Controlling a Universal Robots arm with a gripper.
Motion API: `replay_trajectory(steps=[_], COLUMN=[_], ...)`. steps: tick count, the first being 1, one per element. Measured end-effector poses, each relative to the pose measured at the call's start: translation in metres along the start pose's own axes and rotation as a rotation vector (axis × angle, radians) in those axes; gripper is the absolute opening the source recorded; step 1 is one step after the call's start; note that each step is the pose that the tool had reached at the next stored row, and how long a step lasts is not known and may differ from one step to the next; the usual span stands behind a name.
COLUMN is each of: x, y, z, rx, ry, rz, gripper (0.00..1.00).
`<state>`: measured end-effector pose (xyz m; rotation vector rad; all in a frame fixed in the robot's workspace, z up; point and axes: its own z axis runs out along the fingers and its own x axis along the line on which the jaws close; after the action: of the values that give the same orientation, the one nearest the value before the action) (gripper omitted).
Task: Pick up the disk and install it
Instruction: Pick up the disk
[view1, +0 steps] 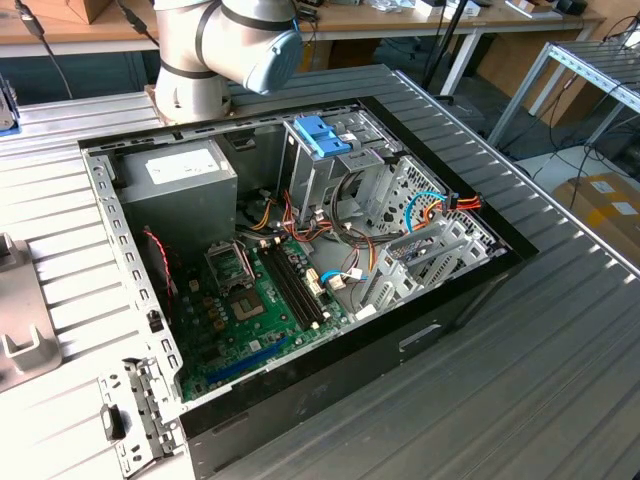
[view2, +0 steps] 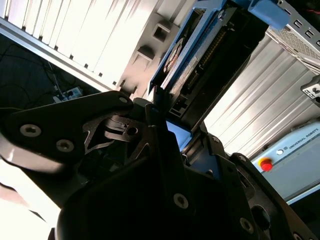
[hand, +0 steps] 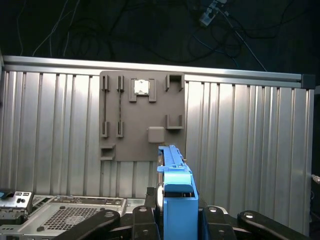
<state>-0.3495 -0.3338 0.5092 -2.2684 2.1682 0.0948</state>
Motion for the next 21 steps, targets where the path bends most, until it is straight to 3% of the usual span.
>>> replay_trajectory(steps=[21], x=[0.0006], y=[-0.0129], z=[-0.0005], rx=[0.0], ry=[0.0], rz=[0.0], gripper=[0.37])
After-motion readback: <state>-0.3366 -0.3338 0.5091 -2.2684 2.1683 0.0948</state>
